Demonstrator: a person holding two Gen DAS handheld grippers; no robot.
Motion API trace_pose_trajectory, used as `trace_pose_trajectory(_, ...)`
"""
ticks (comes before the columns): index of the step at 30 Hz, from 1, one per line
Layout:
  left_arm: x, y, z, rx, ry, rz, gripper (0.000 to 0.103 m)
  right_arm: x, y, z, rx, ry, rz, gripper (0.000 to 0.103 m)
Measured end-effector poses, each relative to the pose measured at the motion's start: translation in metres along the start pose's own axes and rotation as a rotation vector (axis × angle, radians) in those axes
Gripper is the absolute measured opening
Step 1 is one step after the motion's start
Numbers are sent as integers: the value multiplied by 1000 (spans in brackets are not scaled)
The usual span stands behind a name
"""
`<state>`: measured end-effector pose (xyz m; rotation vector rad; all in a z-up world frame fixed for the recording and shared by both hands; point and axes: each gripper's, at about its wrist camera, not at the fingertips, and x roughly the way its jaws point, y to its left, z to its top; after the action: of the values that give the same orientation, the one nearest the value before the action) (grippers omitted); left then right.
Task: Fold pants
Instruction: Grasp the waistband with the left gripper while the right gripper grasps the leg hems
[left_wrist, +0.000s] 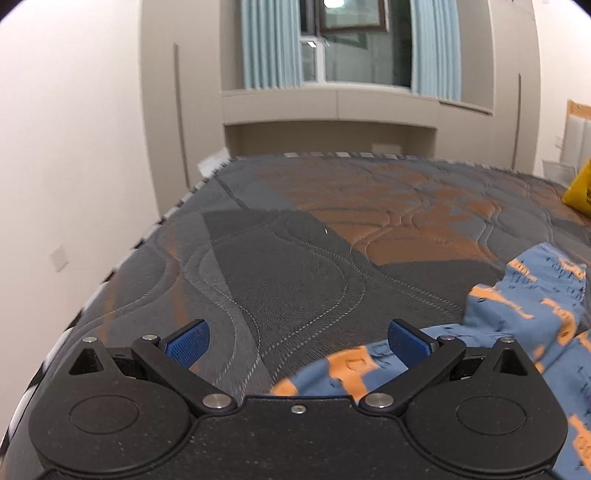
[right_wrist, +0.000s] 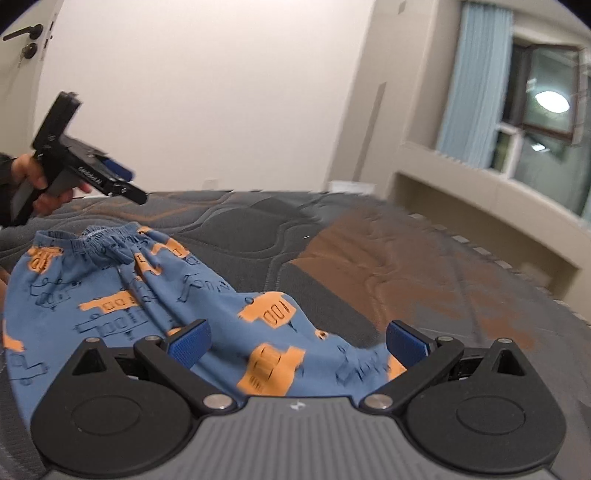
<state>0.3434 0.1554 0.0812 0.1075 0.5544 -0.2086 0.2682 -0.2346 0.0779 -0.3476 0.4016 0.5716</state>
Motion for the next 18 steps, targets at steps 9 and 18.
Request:
trace_pose_trajectory(9,68,7,-1,106,159,-103,102,128,-64,8,47,218,143,80)
trace_pose_trajectory(18,88,5,-7,118,299,-175,55,176,-80,-5,94,348,277,69)
